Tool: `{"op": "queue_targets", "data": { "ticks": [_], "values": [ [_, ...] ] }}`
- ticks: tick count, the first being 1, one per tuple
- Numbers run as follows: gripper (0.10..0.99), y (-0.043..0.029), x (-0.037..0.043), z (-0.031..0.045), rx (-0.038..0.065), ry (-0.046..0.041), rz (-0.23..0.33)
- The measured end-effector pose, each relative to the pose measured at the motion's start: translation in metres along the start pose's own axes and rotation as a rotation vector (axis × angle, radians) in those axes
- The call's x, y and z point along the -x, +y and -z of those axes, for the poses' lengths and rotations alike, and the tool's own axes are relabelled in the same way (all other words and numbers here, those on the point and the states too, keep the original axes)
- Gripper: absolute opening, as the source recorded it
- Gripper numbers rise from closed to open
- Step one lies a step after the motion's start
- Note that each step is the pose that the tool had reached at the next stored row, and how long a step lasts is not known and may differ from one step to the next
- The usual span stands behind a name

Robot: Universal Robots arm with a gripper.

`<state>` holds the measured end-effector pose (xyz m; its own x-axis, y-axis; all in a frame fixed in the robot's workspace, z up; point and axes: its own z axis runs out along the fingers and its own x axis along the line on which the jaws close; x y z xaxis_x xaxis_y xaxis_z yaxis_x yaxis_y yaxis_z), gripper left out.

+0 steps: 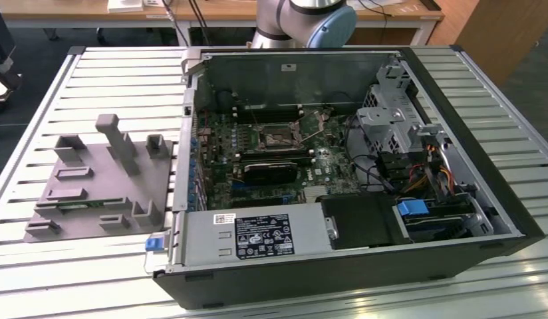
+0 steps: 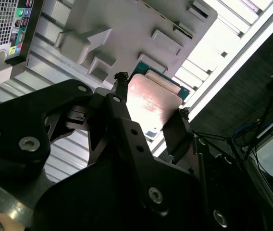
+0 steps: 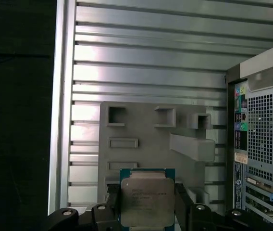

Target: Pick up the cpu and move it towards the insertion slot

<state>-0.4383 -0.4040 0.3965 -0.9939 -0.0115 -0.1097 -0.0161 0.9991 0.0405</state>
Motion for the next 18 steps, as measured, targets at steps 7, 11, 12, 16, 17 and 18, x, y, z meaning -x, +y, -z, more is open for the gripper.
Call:
{"op": "queue_targets", "data": {
  "ticks": [7,11,12,16,17,18],
  "values": [
    [0.541,-0.0002,0.0117,-0.0011,0.000,0.0044,0.000],
    [0.541,-0.0004,0.0241,-0.0025,0.000,0.0087,0.000],
    [0.541,-0.0004,0.0272,-0.0028,0.000,0.0099,0.000],
    [0.541,-0.0006,0.0399,-0.0042,0.000,0.0146,-0.001],
    [0.541,-0.0007,0.0431,-0.0046,0.000,0.0156,-0.001],
    [0.541,-0.0007,0.0464,-0.0050,0.000,0.0168,-0.001]
  ]
}}
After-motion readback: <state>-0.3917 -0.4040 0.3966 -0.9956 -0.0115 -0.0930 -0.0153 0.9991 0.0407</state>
